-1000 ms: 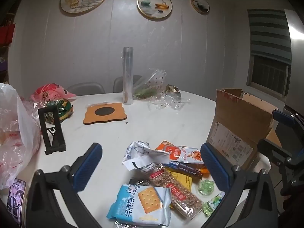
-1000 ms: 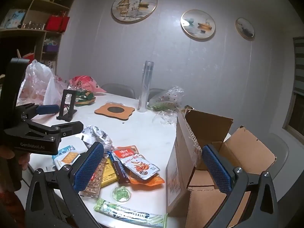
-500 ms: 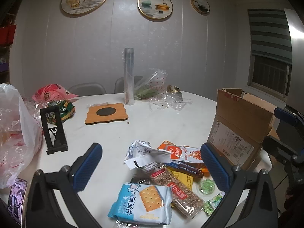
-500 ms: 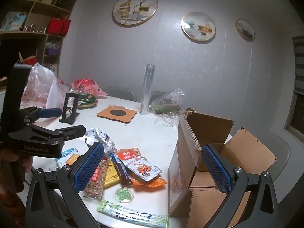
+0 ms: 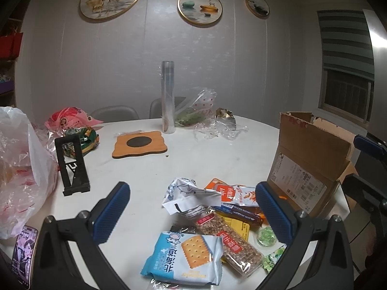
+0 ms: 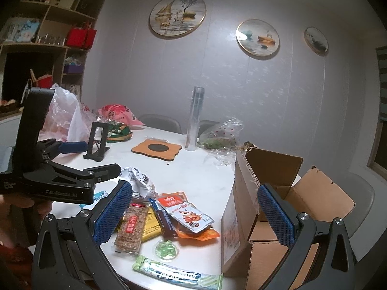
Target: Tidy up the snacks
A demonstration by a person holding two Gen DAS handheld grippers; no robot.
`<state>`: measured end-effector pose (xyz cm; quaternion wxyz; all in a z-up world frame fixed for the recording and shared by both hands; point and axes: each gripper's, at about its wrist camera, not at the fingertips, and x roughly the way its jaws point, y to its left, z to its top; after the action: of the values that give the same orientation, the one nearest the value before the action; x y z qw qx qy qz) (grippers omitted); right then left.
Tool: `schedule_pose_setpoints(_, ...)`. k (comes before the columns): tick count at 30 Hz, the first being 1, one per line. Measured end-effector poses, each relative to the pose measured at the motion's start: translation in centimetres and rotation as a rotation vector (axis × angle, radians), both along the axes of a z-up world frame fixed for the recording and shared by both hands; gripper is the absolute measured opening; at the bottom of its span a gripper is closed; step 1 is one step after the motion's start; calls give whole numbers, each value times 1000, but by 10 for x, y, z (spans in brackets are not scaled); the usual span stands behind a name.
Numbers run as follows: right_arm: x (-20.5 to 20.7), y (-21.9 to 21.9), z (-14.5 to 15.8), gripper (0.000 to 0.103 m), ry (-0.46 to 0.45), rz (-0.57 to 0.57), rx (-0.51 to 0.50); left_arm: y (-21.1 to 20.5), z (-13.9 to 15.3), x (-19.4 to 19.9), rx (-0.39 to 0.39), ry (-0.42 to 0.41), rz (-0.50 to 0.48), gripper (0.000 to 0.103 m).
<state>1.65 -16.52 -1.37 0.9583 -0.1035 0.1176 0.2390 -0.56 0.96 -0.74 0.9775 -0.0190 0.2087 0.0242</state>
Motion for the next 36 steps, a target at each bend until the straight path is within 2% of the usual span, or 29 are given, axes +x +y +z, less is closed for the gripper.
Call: schedule_pose_setpoints(36, -1, 3, -2, 103, 5, 9, -14, 0, -1, -2, 5, 1, 10, 102)
